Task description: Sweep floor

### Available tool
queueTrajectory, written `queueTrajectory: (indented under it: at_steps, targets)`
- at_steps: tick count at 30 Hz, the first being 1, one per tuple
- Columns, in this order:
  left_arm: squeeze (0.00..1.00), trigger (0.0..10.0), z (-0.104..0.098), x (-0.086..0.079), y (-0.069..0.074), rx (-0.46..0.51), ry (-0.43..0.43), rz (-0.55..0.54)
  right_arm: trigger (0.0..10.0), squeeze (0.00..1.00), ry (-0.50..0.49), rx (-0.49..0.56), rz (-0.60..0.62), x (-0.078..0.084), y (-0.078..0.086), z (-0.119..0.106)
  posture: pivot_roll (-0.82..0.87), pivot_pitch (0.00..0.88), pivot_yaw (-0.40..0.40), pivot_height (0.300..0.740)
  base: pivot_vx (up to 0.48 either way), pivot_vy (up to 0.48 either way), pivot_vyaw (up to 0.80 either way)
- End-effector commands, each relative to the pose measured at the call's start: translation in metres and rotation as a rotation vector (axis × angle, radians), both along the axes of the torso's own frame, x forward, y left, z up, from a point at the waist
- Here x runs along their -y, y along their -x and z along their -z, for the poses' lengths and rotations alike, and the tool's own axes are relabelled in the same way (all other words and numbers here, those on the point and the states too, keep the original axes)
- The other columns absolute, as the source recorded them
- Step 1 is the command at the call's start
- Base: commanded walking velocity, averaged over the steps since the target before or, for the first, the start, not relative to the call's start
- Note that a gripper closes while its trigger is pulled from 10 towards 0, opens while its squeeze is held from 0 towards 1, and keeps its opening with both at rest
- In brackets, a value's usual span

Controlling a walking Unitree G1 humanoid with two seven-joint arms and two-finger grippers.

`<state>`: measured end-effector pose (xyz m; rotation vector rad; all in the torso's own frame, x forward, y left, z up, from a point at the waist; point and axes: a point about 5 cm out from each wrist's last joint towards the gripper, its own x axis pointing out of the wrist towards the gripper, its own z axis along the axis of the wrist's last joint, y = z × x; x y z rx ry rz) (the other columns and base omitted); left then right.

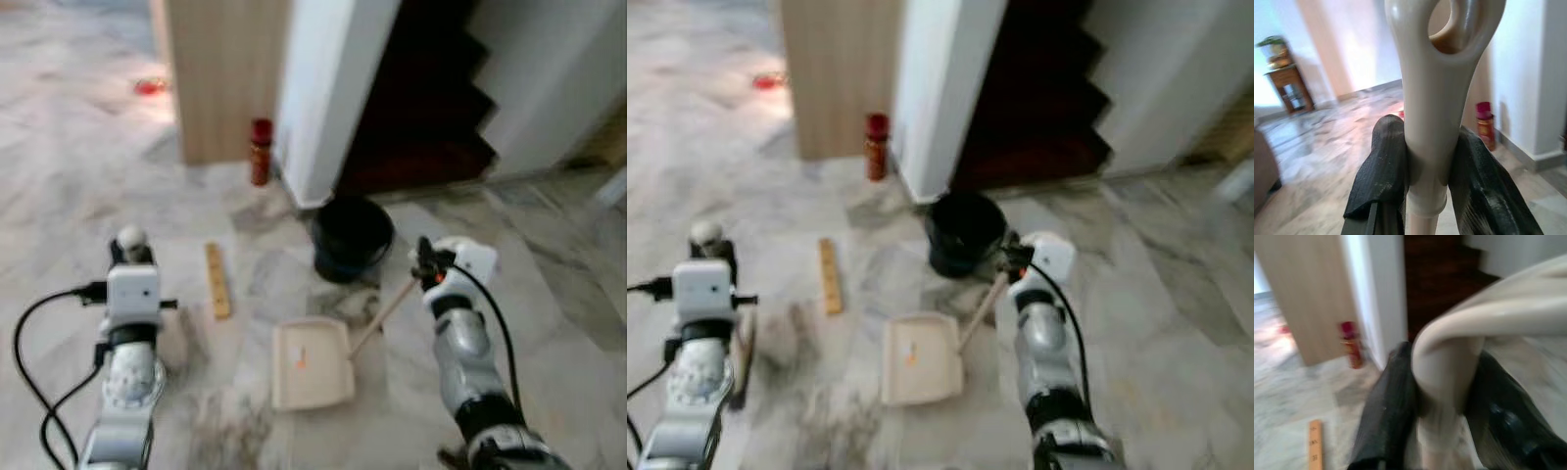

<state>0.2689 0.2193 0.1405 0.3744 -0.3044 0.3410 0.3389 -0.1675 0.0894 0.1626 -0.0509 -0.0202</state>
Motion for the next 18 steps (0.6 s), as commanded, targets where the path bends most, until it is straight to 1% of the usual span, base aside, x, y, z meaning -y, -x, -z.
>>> queueTrajectory:
  at_steps: [1,18]
  targets:
    - [0.00,10.0,-0.0085,0.0090,0.0002,0.042,-0.011,0.031,10.0,0.00,0.009,0.035,0.030,0.0098,-0.0001,-0.0063,0.15,0.130,-0.136,0.740,0.000,0.439,0.00]
    - [0.00,10.0,-0.0090,0.0077,0.0001,0.041,-0.013,0.029,10.0,0.00,0.006,0.025,0.034,0.0099,-0.0002,-0.0054,0.15,0.129,-0.135,0.740,0.000,0.439,0.00]
